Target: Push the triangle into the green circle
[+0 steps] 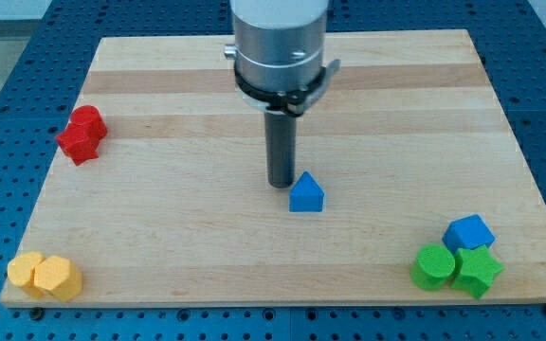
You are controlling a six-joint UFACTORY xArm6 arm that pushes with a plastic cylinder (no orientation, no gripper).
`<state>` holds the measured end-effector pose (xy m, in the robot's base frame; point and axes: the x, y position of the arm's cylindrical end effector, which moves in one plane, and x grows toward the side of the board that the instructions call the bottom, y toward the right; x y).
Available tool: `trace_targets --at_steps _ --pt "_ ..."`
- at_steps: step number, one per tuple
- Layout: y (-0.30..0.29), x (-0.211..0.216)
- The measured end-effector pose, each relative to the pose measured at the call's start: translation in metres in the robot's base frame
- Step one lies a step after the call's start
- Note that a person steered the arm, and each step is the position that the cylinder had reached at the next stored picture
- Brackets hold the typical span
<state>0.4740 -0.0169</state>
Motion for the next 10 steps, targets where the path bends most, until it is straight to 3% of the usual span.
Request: trace_targets --at_steps 1,2,3,4,5,6,7,8,10 --pt "-0.015 0.009" --pt "0.027 0.046" --pt "0.105 0.082" --pt "0.102 0.081" --pt "0.059 0.062" --pt "0.033 0.038" --pt "0.048 -0.003" --pt "0.073 -0.003" --pt "0.064 0.010"
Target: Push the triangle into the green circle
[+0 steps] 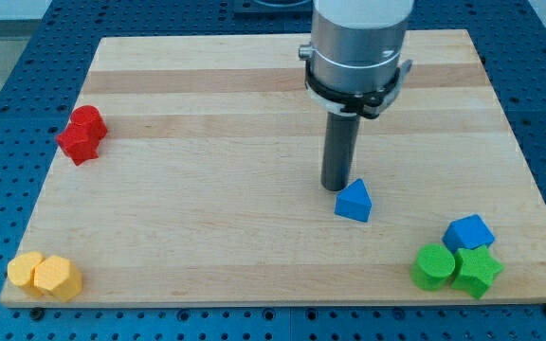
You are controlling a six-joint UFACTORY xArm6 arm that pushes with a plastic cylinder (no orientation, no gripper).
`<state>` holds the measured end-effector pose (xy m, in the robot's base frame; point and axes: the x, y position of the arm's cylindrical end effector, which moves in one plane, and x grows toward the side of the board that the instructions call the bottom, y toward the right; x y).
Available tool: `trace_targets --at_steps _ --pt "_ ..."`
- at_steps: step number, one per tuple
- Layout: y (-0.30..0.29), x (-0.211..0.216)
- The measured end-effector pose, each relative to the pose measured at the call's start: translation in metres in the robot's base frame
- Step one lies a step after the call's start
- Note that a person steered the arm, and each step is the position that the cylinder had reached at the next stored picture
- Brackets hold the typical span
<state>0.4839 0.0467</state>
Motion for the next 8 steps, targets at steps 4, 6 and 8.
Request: trace_targets --at_steps 4,6,8 --pt "-0.083 0.000" --pt "-0.056 0.029" --pt "-0.012 0.047"
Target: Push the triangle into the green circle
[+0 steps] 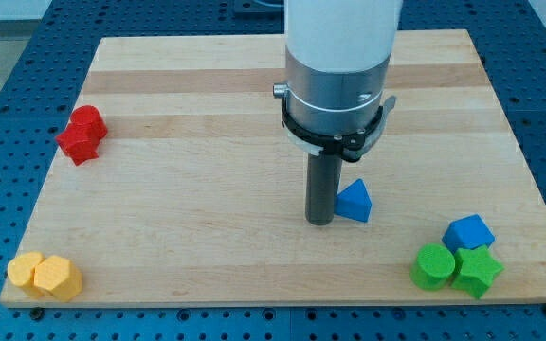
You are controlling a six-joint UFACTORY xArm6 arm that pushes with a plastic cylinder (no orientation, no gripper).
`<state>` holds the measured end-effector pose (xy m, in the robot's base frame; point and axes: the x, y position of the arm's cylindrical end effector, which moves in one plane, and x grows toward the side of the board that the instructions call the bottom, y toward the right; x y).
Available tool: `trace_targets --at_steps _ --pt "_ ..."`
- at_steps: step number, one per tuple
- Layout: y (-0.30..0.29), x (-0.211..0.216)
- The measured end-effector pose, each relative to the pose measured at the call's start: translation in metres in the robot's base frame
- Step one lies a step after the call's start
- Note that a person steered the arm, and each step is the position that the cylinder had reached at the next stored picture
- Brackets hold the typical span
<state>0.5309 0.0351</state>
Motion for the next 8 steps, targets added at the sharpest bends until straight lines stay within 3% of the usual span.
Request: trace_targets --at_steps 2,3,5,6,8 --pt "0.010 -0.017" --pt "0.048 -0.017" --pt "0.041 -0.055" --pt "0.041 -0.049" --pt "0.054 0.006"
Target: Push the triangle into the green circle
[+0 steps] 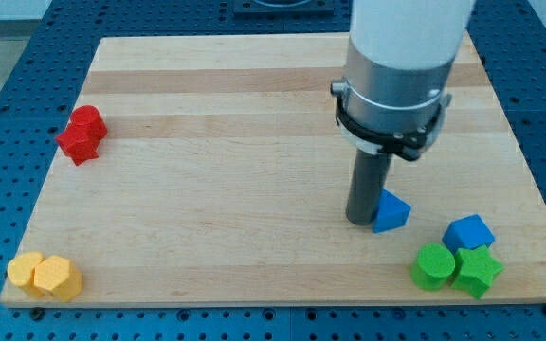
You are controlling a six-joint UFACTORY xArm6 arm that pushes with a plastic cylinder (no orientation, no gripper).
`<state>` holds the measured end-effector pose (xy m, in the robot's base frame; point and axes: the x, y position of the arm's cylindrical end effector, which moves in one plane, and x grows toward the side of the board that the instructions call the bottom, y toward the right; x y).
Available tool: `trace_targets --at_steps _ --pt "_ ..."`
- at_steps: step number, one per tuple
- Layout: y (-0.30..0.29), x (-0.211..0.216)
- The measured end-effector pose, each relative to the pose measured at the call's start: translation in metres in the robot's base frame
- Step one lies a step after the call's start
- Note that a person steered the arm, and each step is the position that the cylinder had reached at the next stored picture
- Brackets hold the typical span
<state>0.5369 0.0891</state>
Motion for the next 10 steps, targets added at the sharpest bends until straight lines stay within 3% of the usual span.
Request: trace_targets --at_steps 1,3,5,10 --pt "0.021 0.000" --pt "0.016 -0.053" --pt "0.054 -0.014" --pt "0.060 0.004"
